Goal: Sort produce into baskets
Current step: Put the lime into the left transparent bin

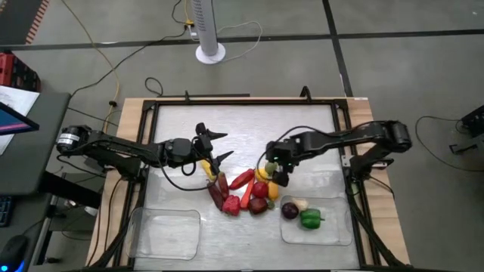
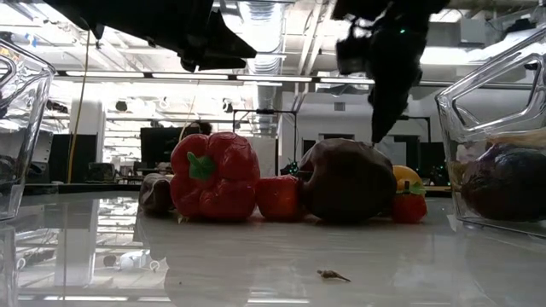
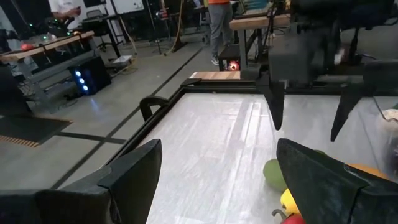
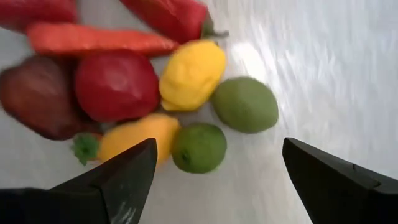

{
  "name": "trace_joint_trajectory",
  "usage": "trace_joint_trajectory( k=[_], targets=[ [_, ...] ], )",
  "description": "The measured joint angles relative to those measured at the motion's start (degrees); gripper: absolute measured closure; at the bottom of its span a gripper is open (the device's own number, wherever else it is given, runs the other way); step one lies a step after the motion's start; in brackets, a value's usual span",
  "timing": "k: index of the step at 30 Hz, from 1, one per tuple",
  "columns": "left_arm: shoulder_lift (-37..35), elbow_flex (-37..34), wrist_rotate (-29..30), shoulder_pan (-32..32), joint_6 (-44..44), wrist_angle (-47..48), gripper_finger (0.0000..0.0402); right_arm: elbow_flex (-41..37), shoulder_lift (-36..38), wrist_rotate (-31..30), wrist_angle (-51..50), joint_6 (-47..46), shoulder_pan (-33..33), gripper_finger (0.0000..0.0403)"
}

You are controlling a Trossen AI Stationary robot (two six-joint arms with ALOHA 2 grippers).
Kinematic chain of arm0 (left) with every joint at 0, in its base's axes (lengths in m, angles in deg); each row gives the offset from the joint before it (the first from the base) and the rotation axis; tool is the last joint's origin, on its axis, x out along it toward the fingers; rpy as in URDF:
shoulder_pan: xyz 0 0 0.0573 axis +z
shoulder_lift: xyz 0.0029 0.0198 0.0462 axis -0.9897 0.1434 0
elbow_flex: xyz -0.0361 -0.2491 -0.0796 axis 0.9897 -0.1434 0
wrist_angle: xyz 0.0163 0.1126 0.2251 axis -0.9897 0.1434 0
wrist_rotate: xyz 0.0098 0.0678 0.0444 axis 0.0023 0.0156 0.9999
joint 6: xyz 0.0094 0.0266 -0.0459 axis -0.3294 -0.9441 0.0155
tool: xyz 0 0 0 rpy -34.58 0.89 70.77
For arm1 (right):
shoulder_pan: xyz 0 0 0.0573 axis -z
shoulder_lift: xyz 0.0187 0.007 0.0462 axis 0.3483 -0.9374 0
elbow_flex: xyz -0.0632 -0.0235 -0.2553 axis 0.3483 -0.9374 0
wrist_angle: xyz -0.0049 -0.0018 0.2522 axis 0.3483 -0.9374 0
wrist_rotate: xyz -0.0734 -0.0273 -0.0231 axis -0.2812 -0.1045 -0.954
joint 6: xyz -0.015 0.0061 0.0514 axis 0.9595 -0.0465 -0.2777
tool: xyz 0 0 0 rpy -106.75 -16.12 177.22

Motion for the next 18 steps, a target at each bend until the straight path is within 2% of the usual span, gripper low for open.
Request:
trace_joint_trajectory(
  k=[7,13,18],
  targets=[
    [0.0,0.0,-0.2,-0.2,0.2,0.9,0.0095,10.3,-12.6,0.5,-11.5,0.0,-1.0,0.003],
    [0.0,0.0,-0.2,-1.0,-0.3,1.4,0.0095,10.4,-14.6,0.5,-14.2,0.1,-1.7,0.0031],
    [0.0,0.0,-0.2,-1.0,-0.3,1.5,0.0095,8.2,-14.6,0.4,-12.4,-0.3,-1.5,0.0043]
  ],
)
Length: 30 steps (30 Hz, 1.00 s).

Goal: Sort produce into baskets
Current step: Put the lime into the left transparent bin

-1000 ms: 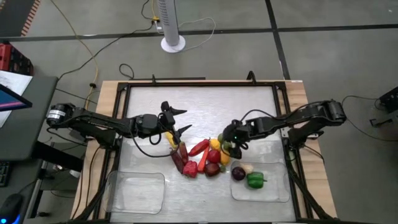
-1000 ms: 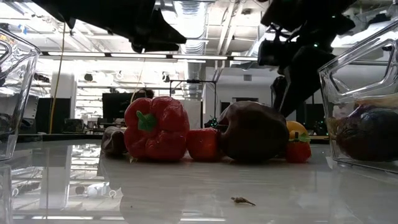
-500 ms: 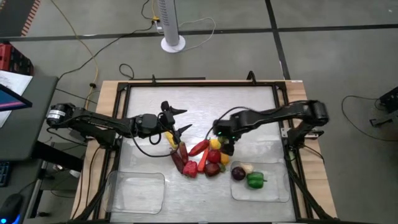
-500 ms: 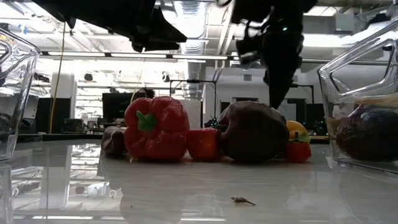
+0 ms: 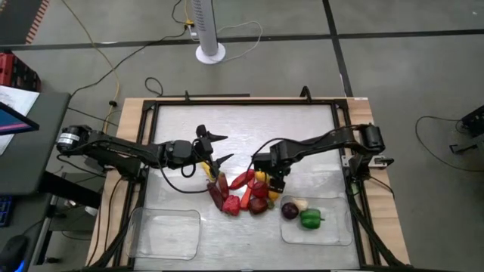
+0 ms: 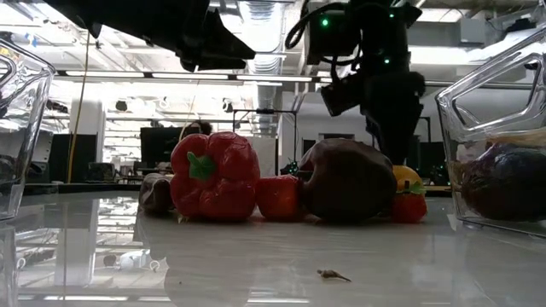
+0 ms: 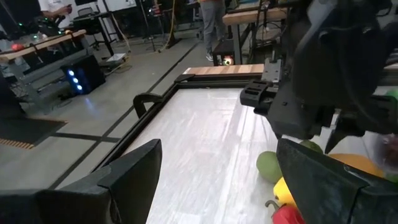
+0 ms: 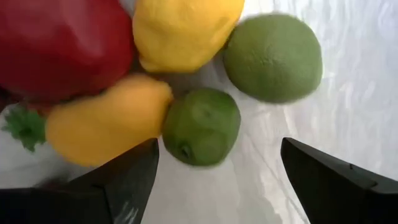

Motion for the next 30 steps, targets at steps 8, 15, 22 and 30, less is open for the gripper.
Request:
trace_joint_trajectory(
  k=[8,15,22,30],
  targets=[
    [0.0,0.0,0.0,0.0,0.0,0.0,0.0095,-2.6,0.0,0.0,3.0,0.4,0.4,0.0086],
    [0.0,0.0,0.0,0.0,0.1,0.0,0.0095,-5.1,0.0,0.1,5.7,1.9,1.3,0.0124],
    [0.0,0.0,0.0,0.0,0.2,0.0,0.0095,-5.2,0.0,0.0,6.3,4.6,2.0,0.0161],
    [0.0,0.0,0.1,0.0,-0.3,0.5,0.0095,-5.2,3.2,-0.5,5.1,6.5,3.6,0.019]
  ],
)
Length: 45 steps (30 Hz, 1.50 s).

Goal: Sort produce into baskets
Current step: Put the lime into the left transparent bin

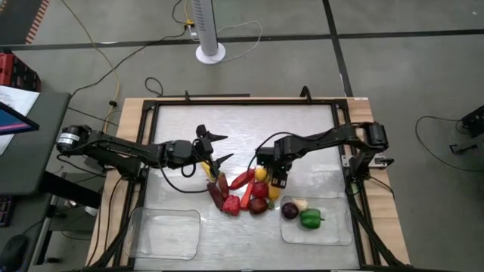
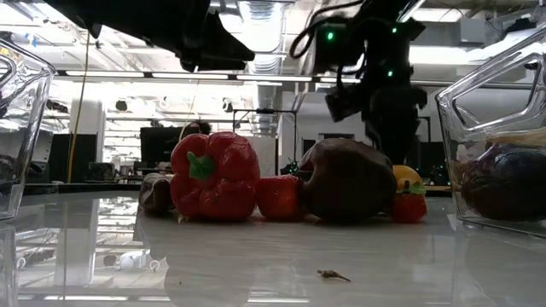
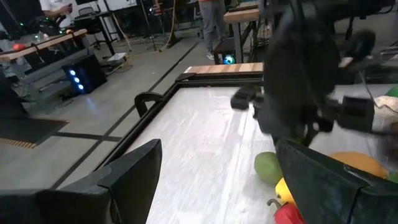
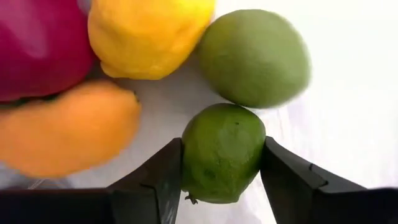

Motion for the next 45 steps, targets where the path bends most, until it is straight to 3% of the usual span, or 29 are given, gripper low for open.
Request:
trace_joint_trajectory(
  k=[5,10,18,21,24,27,31,36,41,45],
  targets=[
    [0.0,0.0,0.3,0.0,0.3,0.6,0.0095,0.0,8.8,-1.7,-4.1,-0.8,0.2,0.0189],
    [0.0,0.0,0.3,0.0,0.4,0.5,0.0095,0.1,19.8,-2.1,-4.0,-5.6,-6.6,0.0188],
    [0.0,0.0,-2.5,0.0,3.1,-0.7,0.0095,0.1,26.5,-15.0,-0.5,-17.5,-21.4,0.0188],
    [0.0,1.5,-8.7,0.0,4.9,-0.3,0.0095,0.1,25.3,-19.6,5.9,-17.6,-25.0,0.0188],
    [0.0,4.6,-21.2,-0.7,6.6,2.0,0.0095,0.1,22.2,-20.6,14.3,-14.1,-26.6,0.0188],
    [-0.2,9.6,-27.2,-3.2,6.9,10.7,0.0095,0.1,18.0,-20.5,24.8,-8.8,-26.9,0.0188],
    [-1.1,17.8,-17.7,-8.8,5.7,26.8,0.0095,0.1,11.8,-17.5,39.9,-1.5,-25.7,0.0188],
    [-3.3,26.3,-6.0,-15.8,8.0,44.0,0.0095,3.2,3.9,-11.4,49.9,3.8,-22.9,0.0187],
    [-8.2,26.8,3.3,-20.3,16.0,52.1,0.0095,9.6,-3.5,-7.1,55.8,8.9,-20.7,0.0187],
    [-11.6,26.5,7.6,-22.9,23.2,58.1,0.0095,15.4,-9.6,-1.2,58.3,11.6,-20.1,0.0187]
  ],
)
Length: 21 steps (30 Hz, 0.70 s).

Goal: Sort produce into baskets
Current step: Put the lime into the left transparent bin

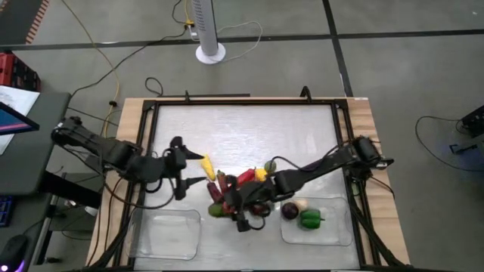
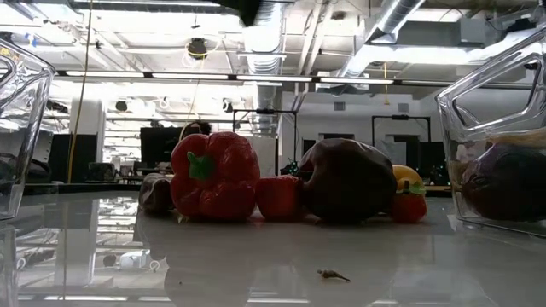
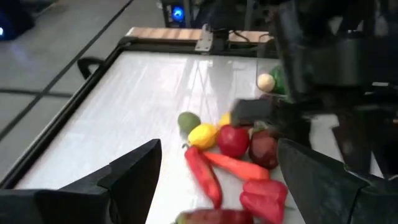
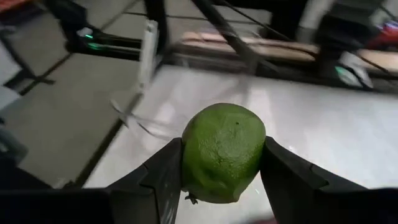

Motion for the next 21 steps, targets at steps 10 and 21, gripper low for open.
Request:
trace_joint_trajectory(
  k=[10,21],
  targets=[
    [-4.0,-0.1,0.3,-2.2,3.7,3.6,0.0095,13.9,-12.3,6.7,-0.2,5.3,1.3,0.0187],
    [-3.7,-0.1,0.6,-2.2,4.3,4.7,0.0095,18.7,-18.1,8.0,1.9,5.4,2.6,0.0136]
  ],
)
